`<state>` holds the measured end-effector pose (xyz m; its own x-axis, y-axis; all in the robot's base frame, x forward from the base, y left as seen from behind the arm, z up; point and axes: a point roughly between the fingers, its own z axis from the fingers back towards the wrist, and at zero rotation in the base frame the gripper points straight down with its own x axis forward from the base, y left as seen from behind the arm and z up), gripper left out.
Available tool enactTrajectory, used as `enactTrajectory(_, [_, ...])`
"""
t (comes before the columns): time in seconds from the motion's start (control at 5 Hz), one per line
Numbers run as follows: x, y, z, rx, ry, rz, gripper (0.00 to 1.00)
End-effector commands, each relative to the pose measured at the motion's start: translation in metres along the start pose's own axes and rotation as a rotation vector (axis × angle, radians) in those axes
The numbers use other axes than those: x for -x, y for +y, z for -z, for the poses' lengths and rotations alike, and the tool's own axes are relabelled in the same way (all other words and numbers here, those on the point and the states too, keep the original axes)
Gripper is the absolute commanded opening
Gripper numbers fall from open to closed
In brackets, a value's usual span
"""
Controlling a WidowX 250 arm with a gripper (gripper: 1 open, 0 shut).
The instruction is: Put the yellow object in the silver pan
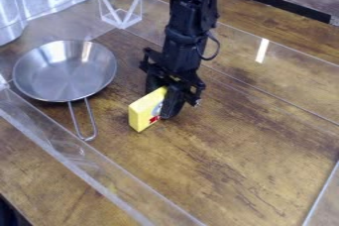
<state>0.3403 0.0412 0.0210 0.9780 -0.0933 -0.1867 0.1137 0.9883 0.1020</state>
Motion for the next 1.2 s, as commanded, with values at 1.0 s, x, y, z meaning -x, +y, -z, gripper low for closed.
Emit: enactTrajectory(1.0, [0.020,0.010,-0.021,-0.039,0.022,0.001,0.00])
